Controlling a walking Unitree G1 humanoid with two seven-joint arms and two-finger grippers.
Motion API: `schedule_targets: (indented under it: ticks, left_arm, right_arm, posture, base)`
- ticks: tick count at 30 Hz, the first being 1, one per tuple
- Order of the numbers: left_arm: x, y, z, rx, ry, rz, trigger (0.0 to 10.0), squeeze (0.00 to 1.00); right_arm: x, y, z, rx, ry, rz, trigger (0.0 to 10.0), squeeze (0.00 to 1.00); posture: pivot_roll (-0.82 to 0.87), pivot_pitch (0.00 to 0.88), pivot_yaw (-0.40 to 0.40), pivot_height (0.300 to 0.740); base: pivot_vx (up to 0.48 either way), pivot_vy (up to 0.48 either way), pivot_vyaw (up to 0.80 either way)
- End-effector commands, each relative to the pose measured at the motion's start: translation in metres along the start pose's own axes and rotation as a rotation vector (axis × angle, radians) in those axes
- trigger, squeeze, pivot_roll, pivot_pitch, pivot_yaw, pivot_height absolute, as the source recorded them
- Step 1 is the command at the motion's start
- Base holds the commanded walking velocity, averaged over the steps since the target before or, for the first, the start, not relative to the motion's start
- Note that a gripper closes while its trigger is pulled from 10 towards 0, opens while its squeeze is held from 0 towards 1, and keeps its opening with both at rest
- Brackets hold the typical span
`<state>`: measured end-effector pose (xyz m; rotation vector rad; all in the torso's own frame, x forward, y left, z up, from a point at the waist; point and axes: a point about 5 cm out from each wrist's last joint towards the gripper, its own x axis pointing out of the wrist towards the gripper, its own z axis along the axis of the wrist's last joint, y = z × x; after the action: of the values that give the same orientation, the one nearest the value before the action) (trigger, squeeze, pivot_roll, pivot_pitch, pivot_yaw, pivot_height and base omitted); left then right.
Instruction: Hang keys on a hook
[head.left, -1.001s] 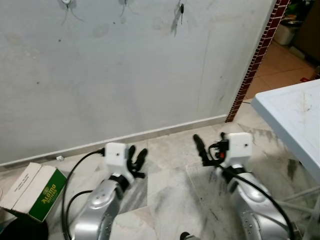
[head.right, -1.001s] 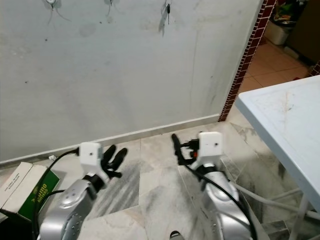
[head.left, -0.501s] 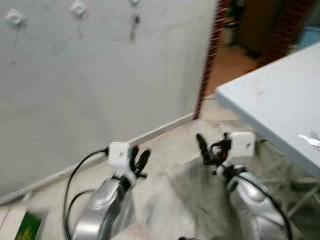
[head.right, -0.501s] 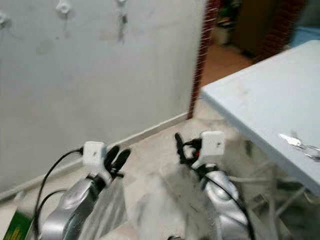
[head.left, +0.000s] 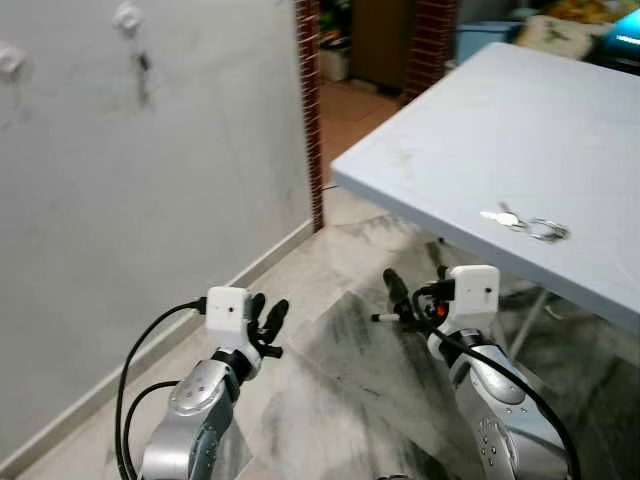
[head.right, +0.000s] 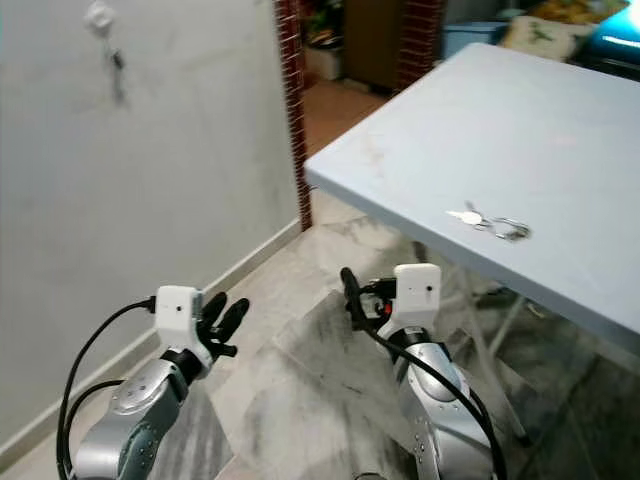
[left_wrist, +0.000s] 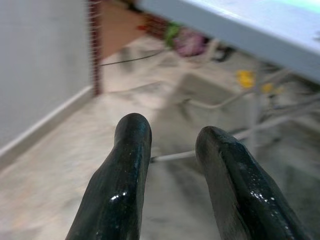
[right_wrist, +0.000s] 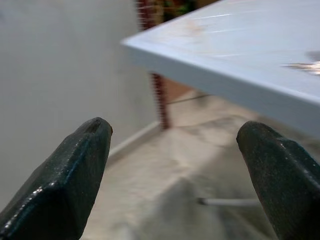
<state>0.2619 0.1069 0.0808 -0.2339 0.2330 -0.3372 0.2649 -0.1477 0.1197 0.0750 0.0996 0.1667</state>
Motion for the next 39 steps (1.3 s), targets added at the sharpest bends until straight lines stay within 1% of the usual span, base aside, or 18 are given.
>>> schedule_targets:
  ticks: [1, 25, 28, 34, 39]
  left_arm:
    - [-0.0010, 0.0038, -0.0015, 0.017, 0.012, 0.015, 10.0, 0.00]
    - [-0.0002, 0.0064, -0.0020, 0.019, 0.013, 0.019, 10.0, 0.00]
    - [-0.0001, 0.0063, -0.0018, 0.019, 0.013, 0.017, 10.0, 0.00]
    - [-0.0005, 0.0048, -0.0016, 0.012, 0.007, 0.004, 10.0, 0.00]
    - [0.0001, 0.0046, -0.0004, 0.009, -0.001, -0.004, 10.0, 0.00]
  right_arm:
    - [0.0016, 0.0037, 0.0024, 0.014, -0.012, 0.011, 10.0, 0.00]
    - [0.0019, 0.0022, 0.0024, 0.000, -0.009, 0.001, 10.0, 0.00]
    - [0.0020, 0.0017, 0.0023, 0.000, -0.011, -0.003, 10.0, 0.00]
    - [0.0011, 0.0018, 0.0033, -0.003, -0.013, 0.006, 10.0, 0.00]
    - [-0.0001, 0.0051, 0.0019, -0.002, -0.004, 0.018, 10.0, 0.00]
  posture:
    - [-0.12, 0.097, 0.086, 0.740]
    - [-0.13, 0.097, 0.086, 0.740]
    - [-0.13, 0.097, 0.086, 0.740]
    - [-0.13, 0.097, 0.086, 0.740]
    - [-0.13, 0.096, 0.088, 0.740]
  base:
    - [0.000, 0.000, -0.79]
    - [0.000, 0.000, -0.79]
    - [0.000, 0.000, -0.45]
    - [0.000, 0.000, 0.00]
    - [0.307, 0.000, 0.00]
